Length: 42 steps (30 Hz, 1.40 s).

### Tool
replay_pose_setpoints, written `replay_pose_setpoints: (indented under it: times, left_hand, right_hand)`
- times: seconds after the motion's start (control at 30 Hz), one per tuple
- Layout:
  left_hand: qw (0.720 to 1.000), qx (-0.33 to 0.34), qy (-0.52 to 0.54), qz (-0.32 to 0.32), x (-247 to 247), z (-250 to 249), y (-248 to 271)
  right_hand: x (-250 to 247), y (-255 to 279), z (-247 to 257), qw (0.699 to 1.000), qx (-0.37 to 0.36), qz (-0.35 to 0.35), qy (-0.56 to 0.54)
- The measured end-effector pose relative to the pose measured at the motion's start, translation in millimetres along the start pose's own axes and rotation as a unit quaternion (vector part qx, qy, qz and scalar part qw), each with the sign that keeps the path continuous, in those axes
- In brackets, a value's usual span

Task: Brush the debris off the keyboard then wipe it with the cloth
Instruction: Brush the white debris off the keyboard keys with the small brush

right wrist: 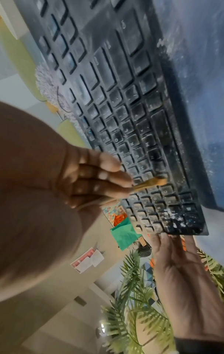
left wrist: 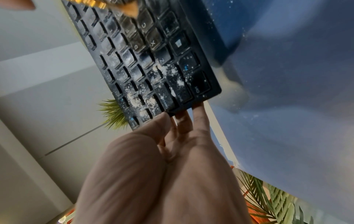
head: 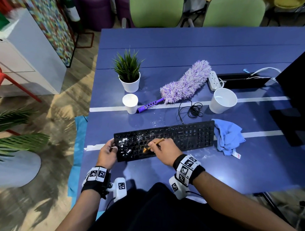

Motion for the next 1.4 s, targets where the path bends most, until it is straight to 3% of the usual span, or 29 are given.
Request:
replay_pose_setpoints:
  times: [0.1,0.23,0.33,0.47,0.57,0.67,0.8,0.9,1.0,1.1,1.23,1.33,1.4]
  left_hand:
    - [1.000,0.005,-0.003,0.000,1,0,-2]
    - [1.000,0.000,0.001,-0.009,1,1,2]
    - [1.000,0.007,-0.003,-0.011,3,2,2]
    - [1.000,0.003,-0.004,-0.018,3,8,2]
    - [1.000,0.011,-0.002,-0.020,3,7,0]
    - [1.000,0.015,-0.006,-0.017,2,7,1]
    - [0.999,0.017,-0.027,-0.012,1,12,-4]
    - [0.999,0.023,-0.031,-0.011,1,10,-2]
    - [0.999,0.036,-0.020,-0.012,3,7,0]
    - [0.999,0.036,-0.022,-0.014,2,5,0]
    - [0.999,0.035,-0.014,-0.015,3,2,-3]
    - [0.999,0.031,-0.016,-0.017,2,6,-3]
    - [0.999,0.030,-0.019,-0.016,2,7,-4]
  right_hand:
    - [-9,4,-4,0.996,-0.009,-0.078,-0.031]
    - [-4,4,-6,1.000,0.001,-0.028,0.001]
    - [-14,7,-3,0.995,-0.020,-0.093,-0.032]
    - [-4,5,-10,1.000,0.007,-0.017,0.023]
    - [-13,8,-7,0.998,-0.017,-0.068,-0.005]
    - [-1,7,-4,1.000,-0.013,0.001,-0.005]
    - [-4,7,8,0.996,-0.068,-0.054,-0.031]
    - [2,3,12,0.997,-0.057,-0.013,-0.049]
    - [0,3,15,0.995,-0.075,-0.032,-0.062]
    - [15,6,12,0.997,-0.051,0.041,-0.028]
    - [10,10,8,0.997,-0.071,-0.040,-0.020]
    - [6,7,10,0.999,-0.036,-0.009,-0.029]
    - [-3,7,19,0.996,-0.049,-0.035,-0.058]
Point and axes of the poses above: each hand's wrist, its own y-axis away from the middle knuckle, its own x-axis out of the palm, z = x × y, the point moved 5 cm from there along -y, towards the middle knuckle, and after that the axes turned 12 degrees about -y, right-handed, at the moved point
